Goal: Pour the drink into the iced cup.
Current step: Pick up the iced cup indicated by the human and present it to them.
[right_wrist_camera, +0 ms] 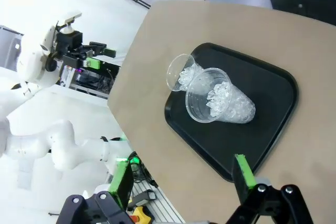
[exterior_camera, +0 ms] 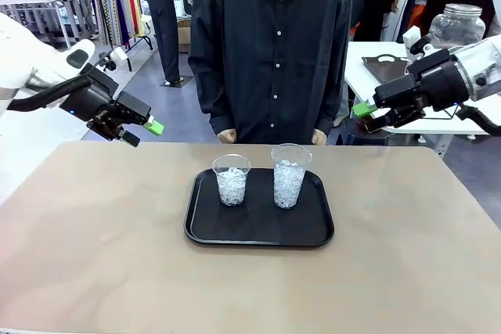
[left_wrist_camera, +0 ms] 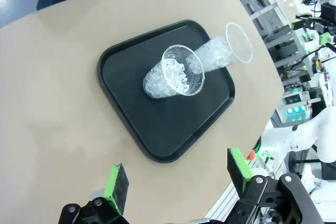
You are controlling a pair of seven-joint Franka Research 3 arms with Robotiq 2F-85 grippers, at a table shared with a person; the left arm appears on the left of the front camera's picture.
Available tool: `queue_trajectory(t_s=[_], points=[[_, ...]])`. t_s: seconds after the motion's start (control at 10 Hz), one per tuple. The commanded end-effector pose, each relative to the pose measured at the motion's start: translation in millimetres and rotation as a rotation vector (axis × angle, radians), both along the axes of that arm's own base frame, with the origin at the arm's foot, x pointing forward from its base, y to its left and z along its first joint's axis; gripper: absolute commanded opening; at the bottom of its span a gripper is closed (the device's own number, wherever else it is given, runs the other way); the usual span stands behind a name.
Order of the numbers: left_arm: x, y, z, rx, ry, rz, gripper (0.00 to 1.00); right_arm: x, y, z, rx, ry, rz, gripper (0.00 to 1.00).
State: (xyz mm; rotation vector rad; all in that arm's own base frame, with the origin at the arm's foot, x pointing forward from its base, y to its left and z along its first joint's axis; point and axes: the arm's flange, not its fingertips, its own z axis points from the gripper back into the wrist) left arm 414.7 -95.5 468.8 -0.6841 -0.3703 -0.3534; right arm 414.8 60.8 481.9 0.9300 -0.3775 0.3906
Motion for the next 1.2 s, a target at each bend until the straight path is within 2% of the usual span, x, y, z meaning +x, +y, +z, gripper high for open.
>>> queue_trajectory(t_s=[0.0,0.2,0.7,0.9,1.0,1.1], points=[[4.4,19.5,-3.6,-0.158,0.037,-0.041,1.0,17.9,-15.0,1.2,0.206,0.143,-0.023,1.0],[16.9,48.5,-25.2,-0.323,0.071,-0.062,1.0,32.4,-42.1,-12.6,0.341,0.266,0.006,1.0],[38.4,82.0,-67.6,-0.575,0.122,-0.132,1.0,59.3,-74.7,-60.8,0.488,0.413,-0.03,1.0],[53.2,84.4,-74.6,-0.665,0.266,-0.072,1.0,74.7,-80.3,-70.9,0.519,0.45,-0.079,1.0],[58.7,87.0,-73.3,-0.699,0.297,-0.051,1.0,82.6,-82.6,-72.0,0.528,0.463,-0.083,1.0],[63.0,88.5,-71.6,-0.708,0.297,-0.053,1.0,89.3,-84.8,-71.5,0.539,0.487,-0.072,1.0]])
